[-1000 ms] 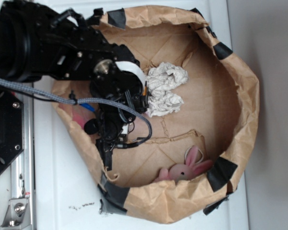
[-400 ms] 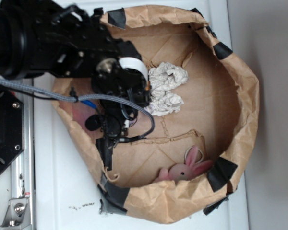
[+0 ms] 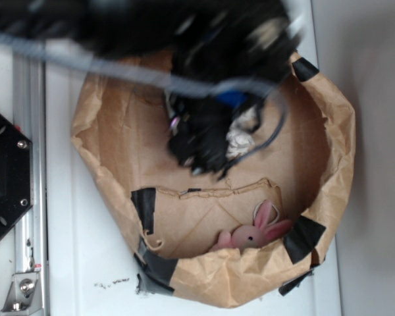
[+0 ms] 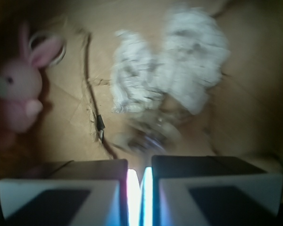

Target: Grab the silver keys.

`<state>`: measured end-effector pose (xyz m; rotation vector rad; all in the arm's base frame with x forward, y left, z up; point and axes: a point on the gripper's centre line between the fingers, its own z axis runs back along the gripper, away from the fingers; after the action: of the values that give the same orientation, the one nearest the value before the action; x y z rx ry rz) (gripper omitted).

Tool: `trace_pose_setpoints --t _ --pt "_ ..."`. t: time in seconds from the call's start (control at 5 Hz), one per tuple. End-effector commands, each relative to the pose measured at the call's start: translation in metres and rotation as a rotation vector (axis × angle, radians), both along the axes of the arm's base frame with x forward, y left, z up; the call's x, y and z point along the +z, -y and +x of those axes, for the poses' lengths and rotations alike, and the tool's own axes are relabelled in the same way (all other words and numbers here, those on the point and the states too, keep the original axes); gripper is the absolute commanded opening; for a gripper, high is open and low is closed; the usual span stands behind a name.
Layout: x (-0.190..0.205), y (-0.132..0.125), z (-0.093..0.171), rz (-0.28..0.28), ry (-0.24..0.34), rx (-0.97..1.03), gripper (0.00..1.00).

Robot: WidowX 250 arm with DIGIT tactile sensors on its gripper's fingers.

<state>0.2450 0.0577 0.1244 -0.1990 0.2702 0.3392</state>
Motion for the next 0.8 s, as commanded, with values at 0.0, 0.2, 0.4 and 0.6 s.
trace_pose_setpoints --t 0.0,0.2,0.4,0.6 --pt "0.031 -0.007 -0.017 -0.098 0.291 -0.113 0.0" --pt "0.033 -0.004 -0.016 -0.105 0.334 -0.13 0.0" --pt "0.035 0.005 -0.014 -0.075 0.393 -0.17 0.0" --pt "0.047 0.024 -0.016 0.009 0.475 -0.222 0.0"
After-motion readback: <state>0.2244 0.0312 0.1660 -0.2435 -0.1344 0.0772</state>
